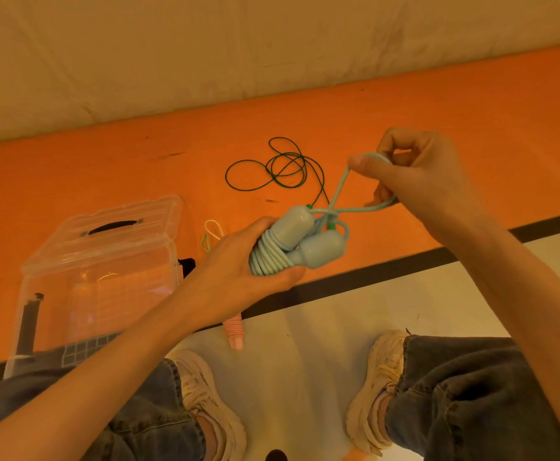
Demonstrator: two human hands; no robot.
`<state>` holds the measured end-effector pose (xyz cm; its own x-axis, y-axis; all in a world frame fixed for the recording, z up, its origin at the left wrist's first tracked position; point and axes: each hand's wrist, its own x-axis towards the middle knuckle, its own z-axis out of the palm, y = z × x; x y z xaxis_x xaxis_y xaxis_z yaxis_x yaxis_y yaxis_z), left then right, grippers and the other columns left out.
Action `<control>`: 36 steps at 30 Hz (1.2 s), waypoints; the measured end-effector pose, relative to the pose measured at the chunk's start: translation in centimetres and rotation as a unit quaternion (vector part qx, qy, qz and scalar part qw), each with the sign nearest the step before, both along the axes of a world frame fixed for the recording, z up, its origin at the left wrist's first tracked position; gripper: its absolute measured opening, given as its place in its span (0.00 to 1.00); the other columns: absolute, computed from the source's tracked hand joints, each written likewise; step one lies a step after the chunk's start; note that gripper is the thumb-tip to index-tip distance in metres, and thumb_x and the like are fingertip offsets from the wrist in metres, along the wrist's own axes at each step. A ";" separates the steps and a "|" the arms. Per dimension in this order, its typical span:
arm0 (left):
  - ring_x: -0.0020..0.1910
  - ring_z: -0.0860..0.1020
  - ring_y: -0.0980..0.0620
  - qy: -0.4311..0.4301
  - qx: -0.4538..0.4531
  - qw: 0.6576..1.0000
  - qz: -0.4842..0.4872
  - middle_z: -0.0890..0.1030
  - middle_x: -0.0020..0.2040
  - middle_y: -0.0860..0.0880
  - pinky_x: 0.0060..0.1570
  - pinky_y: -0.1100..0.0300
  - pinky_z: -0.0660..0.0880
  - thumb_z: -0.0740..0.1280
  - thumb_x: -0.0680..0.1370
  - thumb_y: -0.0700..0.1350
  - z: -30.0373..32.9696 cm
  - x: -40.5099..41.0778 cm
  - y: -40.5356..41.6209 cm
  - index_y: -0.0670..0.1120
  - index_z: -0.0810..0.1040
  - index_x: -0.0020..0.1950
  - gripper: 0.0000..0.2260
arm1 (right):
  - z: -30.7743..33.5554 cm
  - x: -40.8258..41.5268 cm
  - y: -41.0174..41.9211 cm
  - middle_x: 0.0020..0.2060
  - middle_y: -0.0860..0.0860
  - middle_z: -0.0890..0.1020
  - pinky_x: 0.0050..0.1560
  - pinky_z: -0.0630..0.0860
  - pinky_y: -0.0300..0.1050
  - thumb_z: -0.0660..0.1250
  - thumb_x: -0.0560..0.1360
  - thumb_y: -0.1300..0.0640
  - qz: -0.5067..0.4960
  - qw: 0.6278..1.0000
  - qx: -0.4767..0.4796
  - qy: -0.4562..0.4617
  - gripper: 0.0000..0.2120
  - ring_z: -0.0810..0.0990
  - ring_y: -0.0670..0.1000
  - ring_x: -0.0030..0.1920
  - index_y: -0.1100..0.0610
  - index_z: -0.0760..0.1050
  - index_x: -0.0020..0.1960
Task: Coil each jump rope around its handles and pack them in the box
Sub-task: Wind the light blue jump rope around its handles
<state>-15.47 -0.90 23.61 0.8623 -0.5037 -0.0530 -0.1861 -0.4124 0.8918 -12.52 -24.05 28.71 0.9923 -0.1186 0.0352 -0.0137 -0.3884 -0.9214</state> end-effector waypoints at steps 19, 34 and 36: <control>0.40 0.78 0.54 0.063 -0.058 0.996 0.016 0.79 0.43 0.53 0.39 0.65 0.74 0.76 0.68 0.50 1.3 -0.7 -0.4 0.47 0.75 0.55 0.19 | -1.3 0.8 0.7 0.39 0.51 0.81 0.36 0.77 0.37 0.85 0.46 0.57 0.111 0.832 0.477 0.261 0.32 0.78 0.43 0.34 0.59 0.80 0.48; 0.34 0.77 0.61 0.138 -0.120 0.982 0.039 0.80 0.37 0.54 0.33 0.68 0.73 0.70 0.69 0.51 1.7 -0.3 -1.4 0.45 0.76 0.59 0.21 | -1.3 0.0 2.8 0.26 0.45 0.77 0.29 0.76 0.40 0.69 0.75 0.62 -0.069 0.989 0.122 -0.036 0.09 0.78 0.44 0.26 0.56 0.75 0.37; 0.35 0.77 0.58 0.142 -0.133 0.980 0.037 0.80 0.39 0.52 0.35 0.67 0.74 0.73 0.71 0.50 1.5 -0.6 -1.9 0.45 0.75 0.59 0.19 | -1.2 0.3 2.5 0.24 0.46 0.77 0.27 0.75 0.39 0.68 0.76 0.62 -0.110 0.974 0.197 -0.007 0.10 0.77 0.44 0.27 0.56 0.74 0.36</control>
